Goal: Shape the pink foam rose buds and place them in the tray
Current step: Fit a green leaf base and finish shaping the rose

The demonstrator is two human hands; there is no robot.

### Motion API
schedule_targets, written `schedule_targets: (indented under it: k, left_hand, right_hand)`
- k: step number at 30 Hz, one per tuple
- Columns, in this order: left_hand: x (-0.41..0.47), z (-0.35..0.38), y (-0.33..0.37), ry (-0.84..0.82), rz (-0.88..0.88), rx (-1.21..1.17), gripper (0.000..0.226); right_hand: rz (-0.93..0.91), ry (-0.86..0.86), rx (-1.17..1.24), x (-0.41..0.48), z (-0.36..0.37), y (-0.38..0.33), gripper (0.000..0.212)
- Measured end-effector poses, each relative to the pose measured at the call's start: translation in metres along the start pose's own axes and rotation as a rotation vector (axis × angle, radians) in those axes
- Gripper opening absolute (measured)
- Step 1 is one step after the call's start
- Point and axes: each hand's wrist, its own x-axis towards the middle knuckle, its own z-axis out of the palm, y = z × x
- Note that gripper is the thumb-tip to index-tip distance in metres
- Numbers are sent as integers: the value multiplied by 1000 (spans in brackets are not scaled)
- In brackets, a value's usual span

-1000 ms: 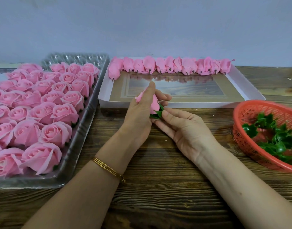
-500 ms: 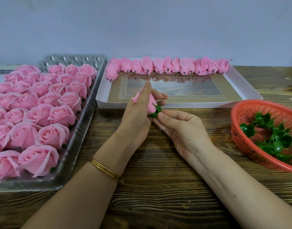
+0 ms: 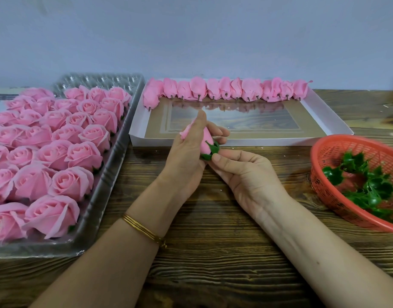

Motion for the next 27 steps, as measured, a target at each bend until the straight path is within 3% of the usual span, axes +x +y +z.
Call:
schedule_targets:
  k: [4,9,19,27]
  left_hand:
    - [0,0,1,-6,-11,-26,48]
    - [1,0,2,20,-22,-50,45]
    - [2,-1,1,16,-31,-45,47]
    - [1,0,0,13,-30,-34,50]
  right_hand:
    - [45,-42,36,0,-1,-1,39]
    - [85,-79,84,2,-3,-3,21]
    - [93,-68,33,2,-3,-2,22]
    - [-21,-56,-42,0,-1,1,26]
